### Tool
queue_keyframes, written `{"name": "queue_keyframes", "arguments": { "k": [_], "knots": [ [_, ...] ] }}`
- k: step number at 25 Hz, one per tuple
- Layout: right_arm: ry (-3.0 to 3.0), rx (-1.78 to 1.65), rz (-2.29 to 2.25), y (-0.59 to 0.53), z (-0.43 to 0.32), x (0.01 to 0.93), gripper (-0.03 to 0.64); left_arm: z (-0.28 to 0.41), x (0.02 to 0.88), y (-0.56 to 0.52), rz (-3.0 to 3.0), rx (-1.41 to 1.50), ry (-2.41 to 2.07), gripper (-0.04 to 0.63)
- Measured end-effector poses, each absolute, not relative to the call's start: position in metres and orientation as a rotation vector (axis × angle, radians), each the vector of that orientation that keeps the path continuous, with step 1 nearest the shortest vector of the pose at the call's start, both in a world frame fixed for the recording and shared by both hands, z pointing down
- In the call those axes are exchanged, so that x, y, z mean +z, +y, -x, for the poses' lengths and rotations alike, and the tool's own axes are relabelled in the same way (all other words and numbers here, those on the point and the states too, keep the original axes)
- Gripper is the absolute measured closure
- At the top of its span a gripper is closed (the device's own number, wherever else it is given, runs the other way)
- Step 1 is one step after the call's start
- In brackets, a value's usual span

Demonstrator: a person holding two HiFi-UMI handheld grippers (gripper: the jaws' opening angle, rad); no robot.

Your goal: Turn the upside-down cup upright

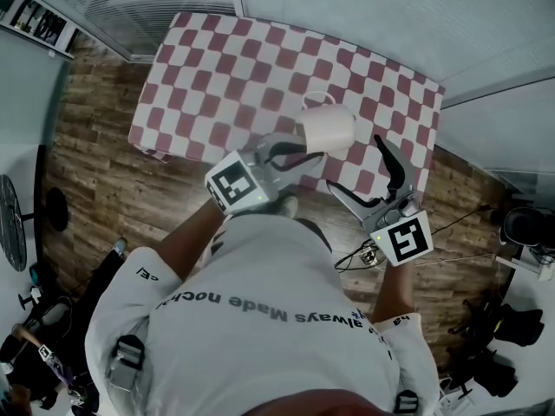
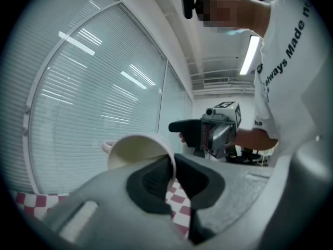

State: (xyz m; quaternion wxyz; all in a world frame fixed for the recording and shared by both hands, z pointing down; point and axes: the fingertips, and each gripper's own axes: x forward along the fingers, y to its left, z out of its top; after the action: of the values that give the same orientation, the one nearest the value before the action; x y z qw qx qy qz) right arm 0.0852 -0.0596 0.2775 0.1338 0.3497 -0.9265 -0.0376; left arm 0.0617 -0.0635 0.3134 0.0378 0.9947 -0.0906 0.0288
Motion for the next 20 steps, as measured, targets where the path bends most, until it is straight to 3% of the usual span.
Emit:
{"name": "queue_keyframes", "arguments": {
  "k": [9,20],
  "knots": [
    [-2.155,-0.547,-0.867,-0.066,-0.082,0.304,0.153,-0.058,0.314,-0.056,-3.057,0.093,-0.269,0.571],
    [-1.958,-0.666,-0.755,-0.081,-0.064,0.329,0.147,-0.064,0.309,-0.048,-3.068,0.093,-0.213,0.571]
  ]
}}
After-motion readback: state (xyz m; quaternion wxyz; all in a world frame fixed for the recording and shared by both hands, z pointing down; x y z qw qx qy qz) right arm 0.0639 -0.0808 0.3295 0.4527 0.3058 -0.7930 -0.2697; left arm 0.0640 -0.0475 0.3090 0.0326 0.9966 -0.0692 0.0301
